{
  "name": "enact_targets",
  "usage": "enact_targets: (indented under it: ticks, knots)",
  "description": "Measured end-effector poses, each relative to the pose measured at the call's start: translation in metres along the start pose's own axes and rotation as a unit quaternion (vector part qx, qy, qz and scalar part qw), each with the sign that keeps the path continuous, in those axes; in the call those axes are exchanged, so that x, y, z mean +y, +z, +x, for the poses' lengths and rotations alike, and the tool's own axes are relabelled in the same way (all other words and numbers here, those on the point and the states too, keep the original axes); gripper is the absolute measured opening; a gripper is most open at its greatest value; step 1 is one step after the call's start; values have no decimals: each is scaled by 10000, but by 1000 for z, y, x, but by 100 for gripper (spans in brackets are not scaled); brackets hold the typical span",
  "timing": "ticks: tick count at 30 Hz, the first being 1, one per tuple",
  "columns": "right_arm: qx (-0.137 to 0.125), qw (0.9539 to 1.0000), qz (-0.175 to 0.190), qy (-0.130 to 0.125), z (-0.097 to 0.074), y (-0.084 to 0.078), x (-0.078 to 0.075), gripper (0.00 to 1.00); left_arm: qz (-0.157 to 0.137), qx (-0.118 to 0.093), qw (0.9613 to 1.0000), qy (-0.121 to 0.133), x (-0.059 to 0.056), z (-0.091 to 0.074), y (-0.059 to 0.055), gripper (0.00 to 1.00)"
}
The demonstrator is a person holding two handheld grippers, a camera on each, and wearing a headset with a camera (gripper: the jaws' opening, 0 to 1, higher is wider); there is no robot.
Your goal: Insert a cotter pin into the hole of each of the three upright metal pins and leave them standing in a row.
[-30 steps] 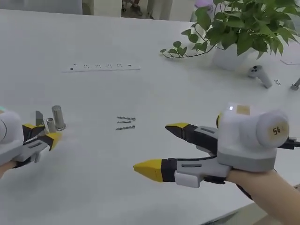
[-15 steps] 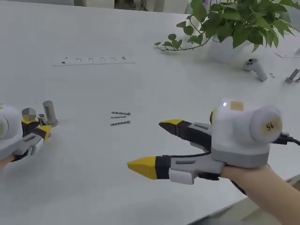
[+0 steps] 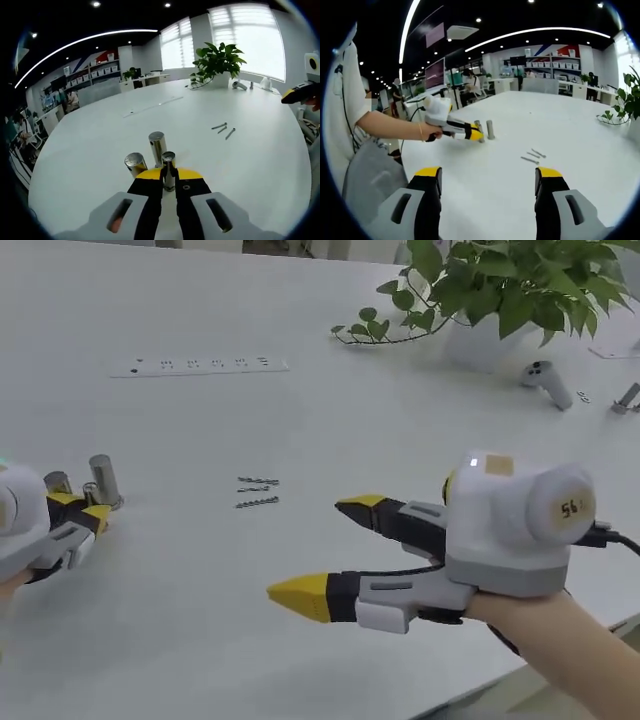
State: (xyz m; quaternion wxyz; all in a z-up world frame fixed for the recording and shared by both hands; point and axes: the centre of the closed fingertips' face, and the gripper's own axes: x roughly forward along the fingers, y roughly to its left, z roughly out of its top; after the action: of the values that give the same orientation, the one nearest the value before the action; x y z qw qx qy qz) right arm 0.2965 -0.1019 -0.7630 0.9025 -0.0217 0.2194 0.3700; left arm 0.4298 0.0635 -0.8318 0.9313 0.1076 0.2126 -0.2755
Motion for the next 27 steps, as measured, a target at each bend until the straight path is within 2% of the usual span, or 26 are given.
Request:
enact_targets:
  ticks: [9, 11, 14, 18, 27]
  knots:
    - [-21, 10000, -45, 42, 0, 4, 2, 77, 31, 28, 9997, -236, -10, -6, -1, 7]
    - [-23, 10000, -53, 37, -1, 4, 2, 77, -35, -16, 9994, -355, -15, -8, 0, 7]
    - [-33, 10000, -53, 54, -2, 5, 4, 77, 107, -29, 9989, -447, -22, -12, 0, 7]
    - [-21, 9999, -81, 88, -3, 4, 8, 77, -2, -65, 9977, -674, -33, -16, 0, 7]
    - [-13, 9998, -129, 122, -11, 2, 13, 77, 195, -34, 9958, -899, -54, -29, -4, 7]
